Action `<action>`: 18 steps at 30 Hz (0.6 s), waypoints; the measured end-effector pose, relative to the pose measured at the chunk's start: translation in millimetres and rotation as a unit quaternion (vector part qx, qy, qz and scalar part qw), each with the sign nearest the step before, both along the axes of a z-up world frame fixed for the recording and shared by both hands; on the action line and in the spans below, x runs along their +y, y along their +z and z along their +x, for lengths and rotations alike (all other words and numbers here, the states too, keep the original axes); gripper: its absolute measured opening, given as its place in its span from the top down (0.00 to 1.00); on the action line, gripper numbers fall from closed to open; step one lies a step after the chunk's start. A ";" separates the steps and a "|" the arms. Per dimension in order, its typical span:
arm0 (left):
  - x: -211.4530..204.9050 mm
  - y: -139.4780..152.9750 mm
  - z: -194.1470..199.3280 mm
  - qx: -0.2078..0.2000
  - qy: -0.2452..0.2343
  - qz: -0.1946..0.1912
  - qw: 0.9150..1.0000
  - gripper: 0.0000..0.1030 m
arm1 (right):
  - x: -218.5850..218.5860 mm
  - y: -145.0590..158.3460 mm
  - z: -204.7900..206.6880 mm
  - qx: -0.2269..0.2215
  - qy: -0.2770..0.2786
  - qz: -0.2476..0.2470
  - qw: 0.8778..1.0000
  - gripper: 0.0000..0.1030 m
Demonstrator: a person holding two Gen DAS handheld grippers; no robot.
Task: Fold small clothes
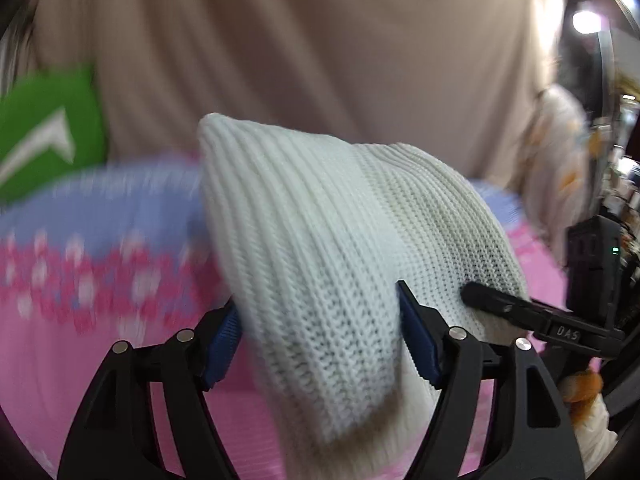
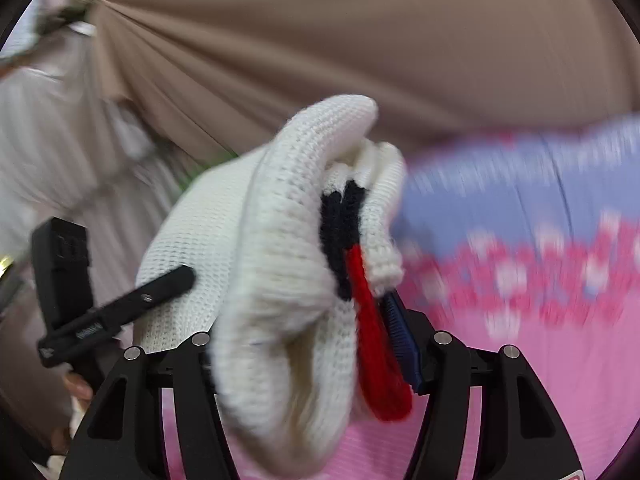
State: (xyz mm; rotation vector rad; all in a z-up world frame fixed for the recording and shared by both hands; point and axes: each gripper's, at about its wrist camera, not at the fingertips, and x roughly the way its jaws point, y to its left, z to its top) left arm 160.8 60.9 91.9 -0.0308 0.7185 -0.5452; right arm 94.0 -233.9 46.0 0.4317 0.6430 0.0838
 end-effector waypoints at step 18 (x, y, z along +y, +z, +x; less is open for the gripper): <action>23.9 -66.3 80.3 0.141 -0.024 -0.111 0.983 0.22 | -5.5 -35.0 96.5 0.060 0.043 0.058 0.996 0.45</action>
